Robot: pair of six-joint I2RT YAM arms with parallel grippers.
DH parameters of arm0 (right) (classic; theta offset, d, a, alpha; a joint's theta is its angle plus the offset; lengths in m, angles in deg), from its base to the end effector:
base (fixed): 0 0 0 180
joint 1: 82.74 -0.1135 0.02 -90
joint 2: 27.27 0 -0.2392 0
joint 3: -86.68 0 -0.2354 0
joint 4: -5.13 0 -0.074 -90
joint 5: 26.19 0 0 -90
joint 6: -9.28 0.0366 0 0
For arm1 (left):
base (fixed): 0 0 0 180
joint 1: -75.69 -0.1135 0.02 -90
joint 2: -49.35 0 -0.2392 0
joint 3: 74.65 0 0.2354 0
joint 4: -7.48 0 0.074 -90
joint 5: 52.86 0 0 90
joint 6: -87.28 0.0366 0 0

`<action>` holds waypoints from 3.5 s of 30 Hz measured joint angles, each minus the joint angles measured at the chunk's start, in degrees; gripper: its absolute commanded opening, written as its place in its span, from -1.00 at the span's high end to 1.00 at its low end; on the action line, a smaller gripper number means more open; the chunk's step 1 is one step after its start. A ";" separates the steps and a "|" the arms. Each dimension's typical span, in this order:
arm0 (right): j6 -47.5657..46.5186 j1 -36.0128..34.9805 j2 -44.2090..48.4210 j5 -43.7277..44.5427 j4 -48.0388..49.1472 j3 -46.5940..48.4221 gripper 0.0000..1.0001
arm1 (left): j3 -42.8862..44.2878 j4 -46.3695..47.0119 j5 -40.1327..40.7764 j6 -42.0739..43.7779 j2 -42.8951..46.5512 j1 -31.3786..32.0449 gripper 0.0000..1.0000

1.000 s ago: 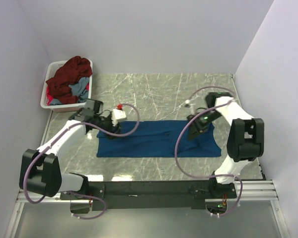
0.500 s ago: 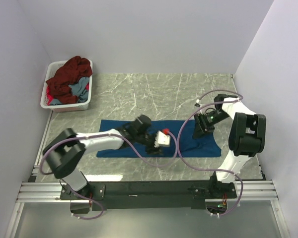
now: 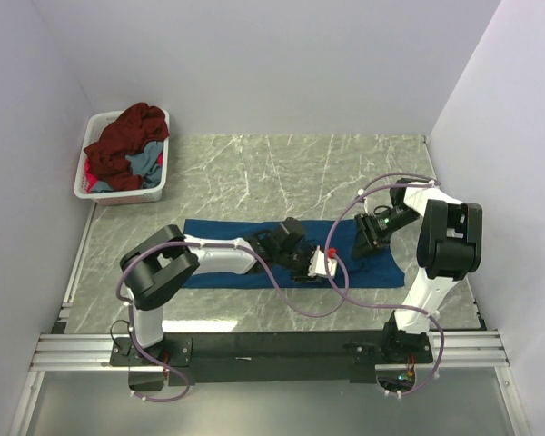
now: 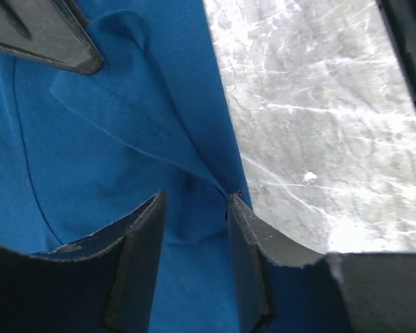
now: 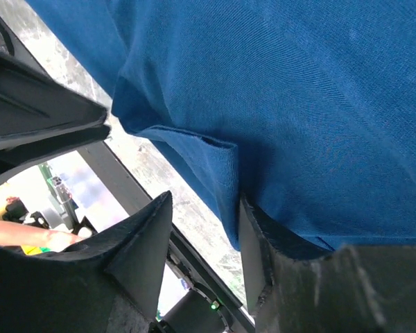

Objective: Fold and stack the t-shirts
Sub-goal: Fold the tshirt

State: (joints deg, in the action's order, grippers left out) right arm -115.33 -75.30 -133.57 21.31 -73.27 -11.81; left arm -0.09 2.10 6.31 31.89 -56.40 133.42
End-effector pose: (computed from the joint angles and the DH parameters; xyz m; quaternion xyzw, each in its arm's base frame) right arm 0.2787 -0.0115 0.1461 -0.1770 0.9097 0.3745 0.0293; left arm 0.1822 -0.3237 0.1590 0.7040 0.5101 -0.3195 0.3770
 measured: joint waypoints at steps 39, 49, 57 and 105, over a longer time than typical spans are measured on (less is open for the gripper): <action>-5.35 0.50 -0.04 -0.68 -5.11 0.00 1.00 | 1.75 -6.91 -0.37 3.52 -3.48 -0.31 0.46; -5.55 0.50 -0.04 -0.72 -5.40 0.00 1.00 | 4.33 -8.41 -0.76 3.19 -3.45 -1.31 0.95; -5.73 1.03 -0.04 -1.79 -6.75 0.92 1.00 | 5.75 -11.28 -2.40 2.64 -3.45 -3.08 0.99; 9.11 -5.29 -1.36 15.32 6.12 7.80 0.26 | -2.03 -32.44 1.92 -22.56 16.68 -43.78 0.21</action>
State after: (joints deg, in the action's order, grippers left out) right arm -106.21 -80.59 -134.93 36.63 -67.15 -4.01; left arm -2.13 -30.33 8.24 9.34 -39.73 89.64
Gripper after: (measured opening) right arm 0.375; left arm 0.390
